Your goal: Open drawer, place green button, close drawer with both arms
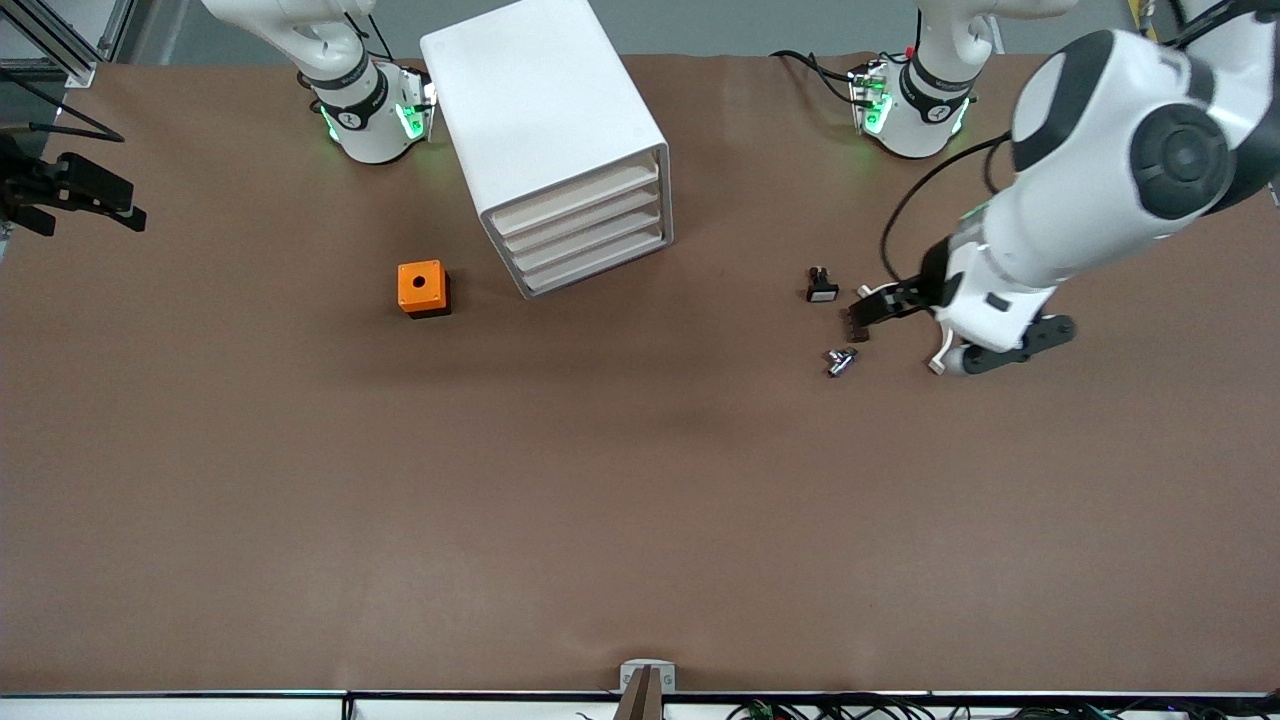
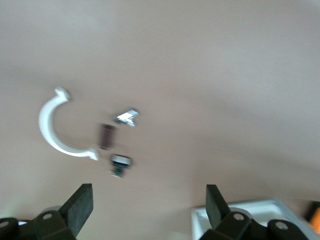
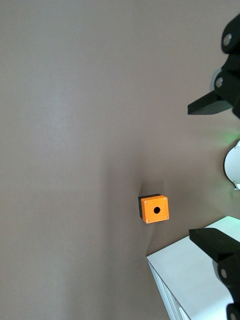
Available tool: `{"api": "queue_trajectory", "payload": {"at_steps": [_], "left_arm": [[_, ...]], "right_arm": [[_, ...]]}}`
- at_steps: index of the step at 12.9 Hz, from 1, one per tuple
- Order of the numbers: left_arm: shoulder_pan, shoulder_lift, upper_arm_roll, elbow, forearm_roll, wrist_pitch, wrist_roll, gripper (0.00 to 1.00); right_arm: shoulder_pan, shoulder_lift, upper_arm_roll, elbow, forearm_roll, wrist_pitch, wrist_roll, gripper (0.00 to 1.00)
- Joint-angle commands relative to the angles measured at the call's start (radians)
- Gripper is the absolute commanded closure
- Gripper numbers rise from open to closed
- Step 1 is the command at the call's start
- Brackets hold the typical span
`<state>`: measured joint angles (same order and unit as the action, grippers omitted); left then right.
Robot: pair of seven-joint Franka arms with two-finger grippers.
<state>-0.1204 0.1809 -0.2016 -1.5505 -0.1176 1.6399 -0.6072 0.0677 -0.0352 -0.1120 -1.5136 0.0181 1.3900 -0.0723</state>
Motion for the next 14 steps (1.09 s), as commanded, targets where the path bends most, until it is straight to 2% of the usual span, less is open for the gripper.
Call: {"api": "queue_trajectory", "payload": {"at_steps": [1,5,8,11,14], "left_arm": [[0.077,-0.060,-0.010,-0.033,0.047,-0.022,0.130,0.01],[0.175,-0.096,-0.012,-0.072,0.076,-0.023,0.303,0.01],[0.182,-0.130,0.005,-0.091,0.087,-0.022,0.362,0.01],[0.095,-0.191,0.143,-0.150,0.087,-0.020,0.434,0.01],[0.110,-0.245,0.154,-0.195,0.087,-0.002,0.480,0.00]], "right_arm": [[0.012,-0.046,-0.021,-0.057,0.008,0.046,-0.009,0.00],[-0.041,-0.048,-0.014,-0.063,0.008,0.069,-0.061,0.00],[-0.071,-0.054,0.015,-0.065,0.009,0.075,-0.061,0.00],[-0.082,-0.057,0.034,-0.066,0.008,0.075,-0.061,0.00],[-0.077,-0.095,0.034,-0.117,0.006,0.108,-0.060,0.00]]}}
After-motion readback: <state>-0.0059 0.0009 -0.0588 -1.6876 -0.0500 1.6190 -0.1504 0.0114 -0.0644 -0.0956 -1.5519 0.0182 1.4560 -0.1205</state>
